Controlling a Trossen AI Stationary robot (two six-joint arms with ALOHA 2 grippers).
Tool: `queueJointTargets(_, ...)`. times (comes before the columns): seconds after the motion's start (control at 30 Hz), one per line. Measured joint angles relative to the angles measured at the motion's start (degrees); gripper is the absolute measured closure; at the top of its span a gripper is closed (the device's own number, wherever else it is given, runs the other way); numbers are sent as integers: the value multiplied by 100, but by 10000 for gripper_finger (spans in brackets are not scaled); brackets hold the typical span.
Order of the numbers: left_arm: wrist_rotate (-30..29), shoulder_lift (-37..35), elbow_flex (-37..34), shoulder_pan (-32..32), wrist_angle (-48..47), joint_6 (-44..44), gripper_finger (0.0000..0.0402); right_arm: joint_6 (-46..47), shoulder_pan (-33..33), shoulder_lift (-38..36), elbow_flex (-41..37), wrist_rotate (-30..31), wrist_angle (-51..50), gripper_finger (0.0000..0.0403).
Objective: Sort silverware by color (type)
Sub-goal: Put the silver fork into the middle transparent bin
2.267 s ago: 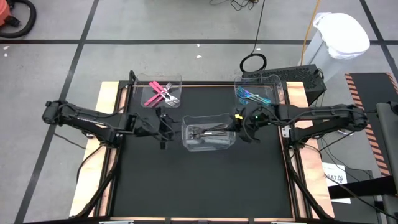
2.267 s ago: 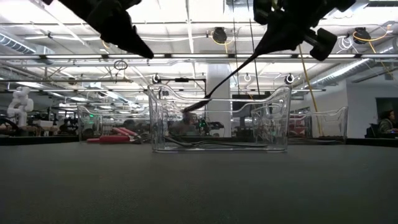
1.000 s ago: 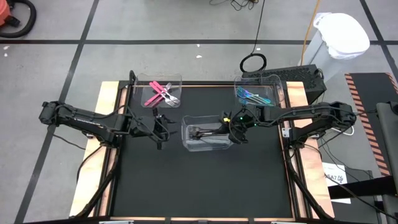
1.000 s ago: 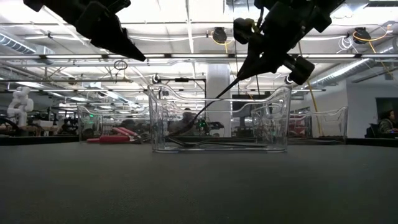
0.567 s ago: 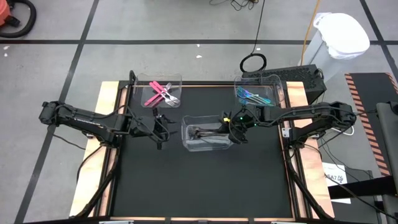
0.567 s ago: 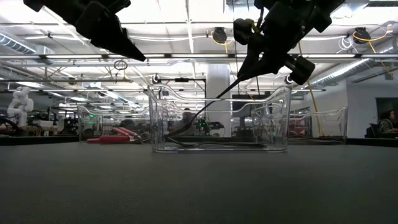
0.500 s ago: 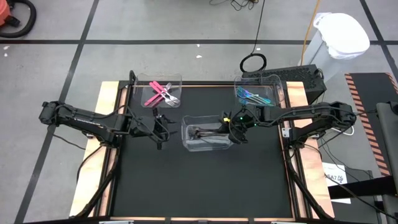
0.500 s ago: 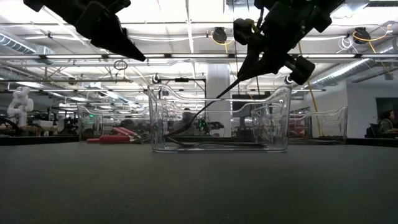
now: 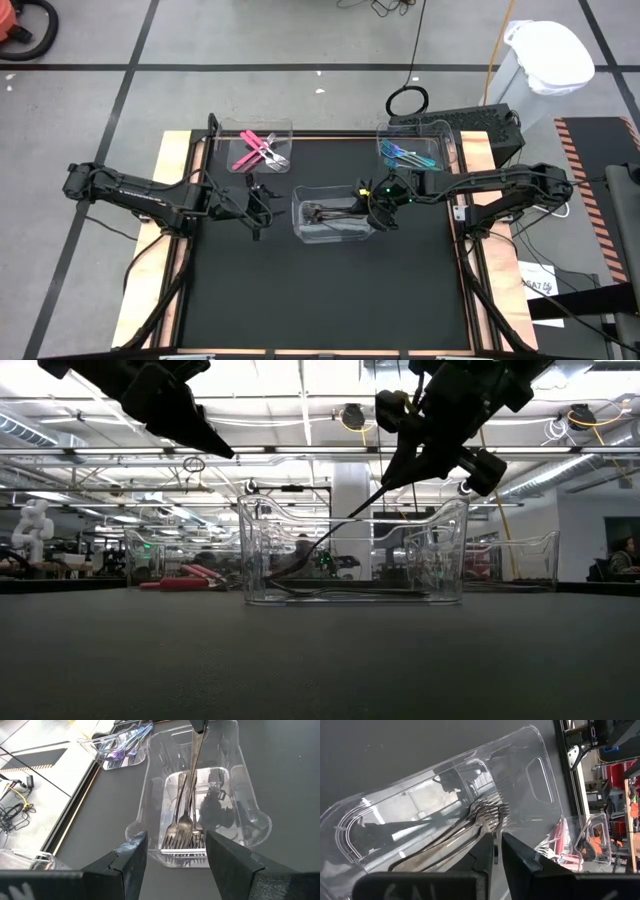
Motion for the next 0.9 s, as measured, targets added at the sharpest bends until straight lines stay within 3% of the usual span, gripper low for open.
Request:
queueJointTargets(0.7,-4,0,0,0,-26,-2,201,55,0,-2,-2,181,-28,366)
queueJointTargets(0.9,-6,0,0,0,-24,-3,201,126,0,-2,-2,181,13,330)
